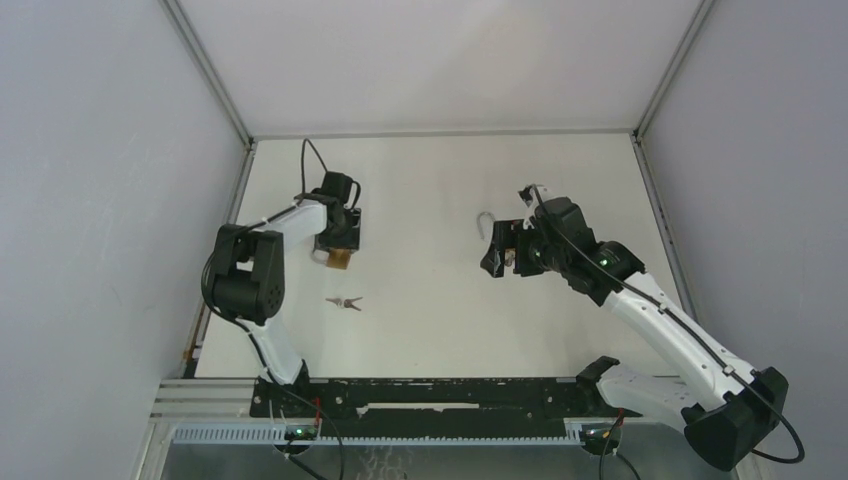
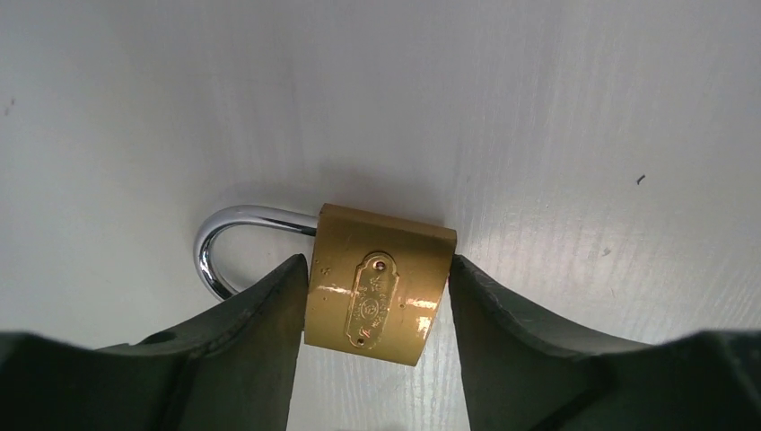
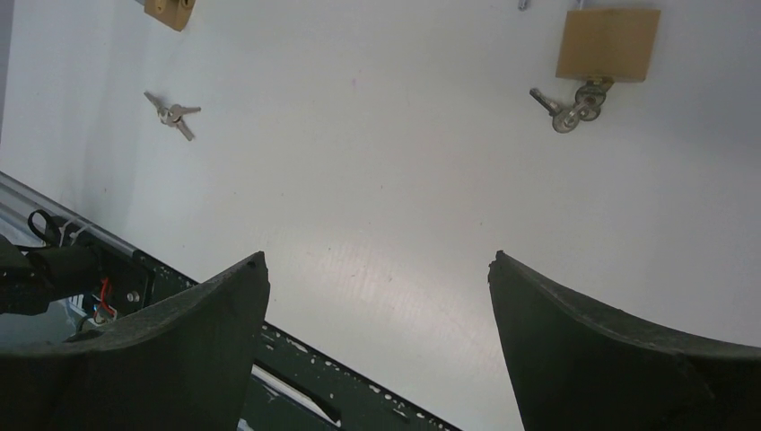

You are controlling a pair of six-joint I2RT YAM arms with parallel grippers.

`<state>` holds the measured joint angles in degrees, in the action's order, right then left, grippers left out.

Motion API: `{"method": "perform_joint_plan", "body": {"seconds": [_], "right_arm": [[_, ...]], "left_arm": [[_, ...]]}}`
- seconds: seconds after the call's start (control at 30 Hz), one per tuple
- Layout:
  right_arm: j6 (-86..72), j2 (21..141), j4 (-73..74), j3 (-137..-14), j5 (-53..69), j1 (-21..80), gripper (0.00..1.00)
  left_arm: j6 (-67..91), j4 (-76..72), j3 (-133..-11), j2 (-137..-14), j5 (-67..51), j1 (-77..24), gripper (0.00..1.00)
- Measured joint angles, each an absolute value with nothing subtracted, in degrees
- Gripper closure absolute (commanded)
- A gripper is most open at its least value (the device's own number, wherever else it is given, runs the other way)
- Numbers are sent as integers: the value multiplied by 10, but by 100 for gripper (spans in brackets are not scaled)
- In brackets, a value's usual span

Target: Unlock with the key

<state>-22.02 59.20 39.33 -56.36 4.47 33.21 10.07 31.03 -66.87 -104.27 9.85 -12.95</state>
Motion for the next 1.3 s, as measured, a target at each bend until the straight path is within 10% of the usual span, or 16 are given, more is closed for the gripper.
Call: {"method": "perform_joint_plan", "body": {"seconds": [1.3], "right_arm": [[-248, 434, 482, -538, 53, 332, 4]], "left_arm": [[-13, 271, -658, -1025, -79, -455, 45]]}}
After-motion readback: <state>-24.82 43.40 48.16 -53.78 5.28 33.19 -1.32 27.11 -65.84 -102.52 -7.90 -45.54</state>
